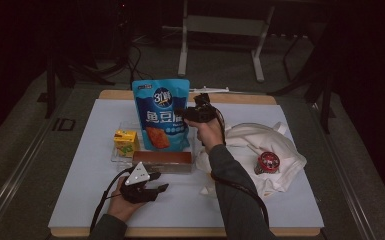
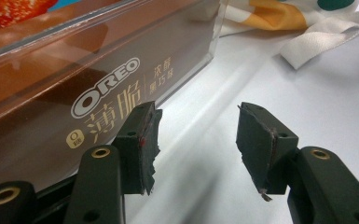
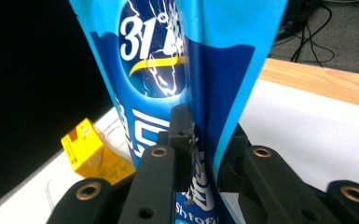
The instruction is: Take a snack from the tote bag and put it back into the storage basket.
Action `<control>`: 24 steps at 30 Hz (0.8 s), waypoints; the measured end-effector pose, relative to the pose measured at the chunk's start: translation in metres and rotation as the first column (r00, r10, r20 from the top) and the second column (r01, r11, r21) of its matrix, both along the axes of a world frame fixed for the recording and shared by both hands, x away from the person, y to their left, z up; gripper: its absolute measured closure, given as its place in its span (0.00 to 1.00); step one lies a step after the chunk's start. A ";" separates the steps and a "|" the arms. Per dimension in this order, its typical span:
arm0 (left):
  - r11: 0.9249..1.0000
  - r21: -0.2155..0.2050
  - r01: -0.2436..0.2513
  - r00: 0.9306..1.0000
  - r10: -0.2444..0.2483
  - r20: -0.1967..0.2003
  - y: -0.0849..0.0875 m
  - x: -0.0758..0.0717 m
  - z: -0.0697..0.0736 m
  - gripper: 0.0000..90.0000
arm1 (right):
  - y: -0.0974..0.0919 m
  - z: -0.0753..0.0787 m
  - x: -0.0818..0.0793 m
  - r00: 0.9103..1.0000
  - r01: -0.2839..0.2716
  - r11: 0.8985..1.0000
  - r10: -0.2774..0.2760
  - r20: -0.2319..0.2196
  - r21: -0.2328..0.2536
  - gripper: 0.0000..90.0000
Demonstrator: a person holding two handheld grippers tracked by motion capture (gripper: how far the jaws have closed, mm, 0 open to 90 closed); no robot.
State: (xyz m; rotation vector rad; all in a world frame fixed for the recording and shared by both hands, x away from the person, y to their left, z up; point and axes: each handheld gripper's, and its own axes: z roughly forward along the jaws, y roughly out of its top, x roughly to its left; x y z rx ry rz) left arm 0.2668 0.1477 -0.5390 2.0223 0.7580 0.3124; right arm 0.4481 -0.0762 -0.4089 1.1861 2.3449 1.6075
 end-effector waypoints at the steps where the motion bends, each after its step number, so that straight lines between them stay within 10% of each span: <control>1: 1.000 -0.001 0.000 1.000 0.000 0.000 0.000 0.000 0.000 0.53 | -0.002 0.000 0.000 1.000 -0.014 1.000 0.014 -0.001 -0.003 0.88; 24: 1.000 0.006 0.000 1.000 0.000 -0.002 -0.001 0.000 0.000 0.53 | -0.024 -0.015 -0.029 0.991 -0.104 0.966 0.120 0.052 -0.235 0.65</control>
